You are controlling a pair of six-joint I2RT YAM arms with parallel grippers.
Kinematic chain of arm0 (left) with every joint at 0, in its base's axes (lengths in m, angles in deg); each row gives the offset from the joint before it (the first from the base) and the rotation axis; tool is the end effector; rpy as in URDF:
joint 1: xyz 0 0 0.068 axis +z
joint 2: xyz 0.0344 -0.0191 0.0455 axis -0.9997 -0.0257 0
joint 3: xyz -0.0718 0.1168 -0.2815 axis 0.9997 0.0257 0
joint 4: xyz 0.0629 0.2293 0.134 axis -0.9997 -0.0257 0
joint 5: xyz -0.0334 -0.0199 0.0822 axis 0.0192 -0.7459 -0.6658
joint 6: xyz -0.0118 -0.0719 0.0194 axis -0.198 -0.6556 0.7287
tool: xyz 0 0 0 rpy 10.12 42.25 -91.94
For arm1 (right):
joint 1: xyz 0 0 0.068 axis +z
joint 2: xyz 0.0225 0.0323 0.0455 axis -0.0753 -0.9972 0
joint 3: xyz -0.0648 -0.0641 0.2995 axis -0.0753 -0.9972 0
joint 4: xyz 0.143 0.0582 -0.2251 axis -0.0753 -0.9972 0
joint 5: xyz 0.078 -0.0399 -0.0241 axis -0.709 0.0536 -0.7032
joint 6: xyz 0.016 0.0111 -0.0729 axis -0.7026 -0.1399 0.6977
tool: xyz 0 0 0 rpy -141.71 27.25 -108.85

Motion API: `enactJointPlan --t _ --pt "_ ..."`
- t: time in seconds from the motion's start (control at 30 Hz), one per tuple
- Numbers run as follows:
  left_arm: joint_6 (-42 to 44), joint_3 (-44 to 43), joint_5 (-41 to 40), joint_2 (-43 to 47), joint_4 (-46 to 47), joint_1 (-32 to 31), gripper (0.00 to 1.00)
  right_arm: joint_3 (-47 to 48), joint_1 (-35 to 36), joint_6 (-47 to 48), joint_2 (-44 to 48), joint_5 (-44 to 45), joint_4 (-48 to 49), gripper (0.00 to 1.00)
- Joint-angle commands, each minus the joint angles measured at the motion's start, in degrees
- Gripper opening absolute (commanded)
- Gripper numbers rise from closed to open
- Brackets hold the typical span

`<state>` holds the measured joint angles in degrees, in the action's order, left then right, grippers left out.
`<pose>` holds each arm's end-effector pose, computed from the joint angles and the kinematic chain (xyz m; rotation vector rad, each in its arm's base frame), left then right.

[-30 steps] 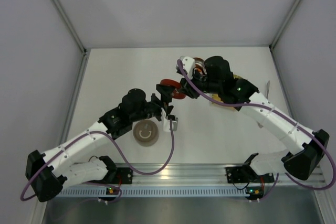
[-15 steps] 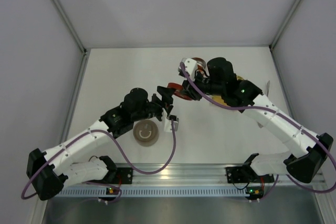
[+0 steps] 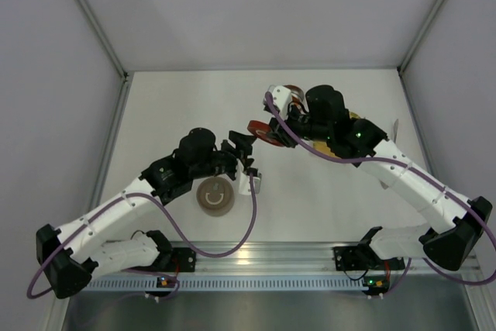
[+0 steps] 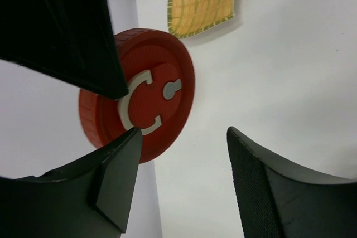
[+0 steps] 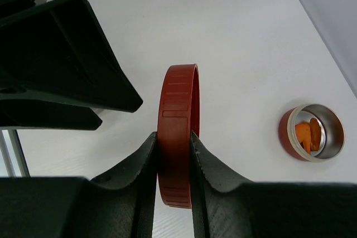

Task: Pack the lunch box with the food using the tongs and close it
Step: Adjust the box lid.

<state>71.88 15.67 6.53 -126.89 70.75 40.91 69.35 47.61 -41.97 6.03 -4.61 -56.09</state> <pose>0.1541 -0.1995 0.3557 1.7712 0.8377 -0.0791 0.2089 0.2205 0.4226 -1.2109 1.6531 0.5404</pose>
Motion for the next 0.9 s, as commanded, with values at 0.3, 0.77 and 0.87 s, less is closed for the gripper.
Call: enactJointPlan --t 0.3,0.77,0.87 --pt "-2.5 0.9 -6.5 1.0 10.4 -0.3 0.75 3.9 -1.4 -7.1 -0.6 -8.8 2.5 0.0" --pt "-5.8 1.2 -5.0 2.2 10.8 -0.3 0.74 3.5 -4.5 -12.4 0.4 -11.0 4.2 0.0" --pt "-7.9 0.6 -4.0 3.2 9.7 -0.3 0.74 2.9 -6.3 -14.7 0.3 -11.2 5.5 0.0"
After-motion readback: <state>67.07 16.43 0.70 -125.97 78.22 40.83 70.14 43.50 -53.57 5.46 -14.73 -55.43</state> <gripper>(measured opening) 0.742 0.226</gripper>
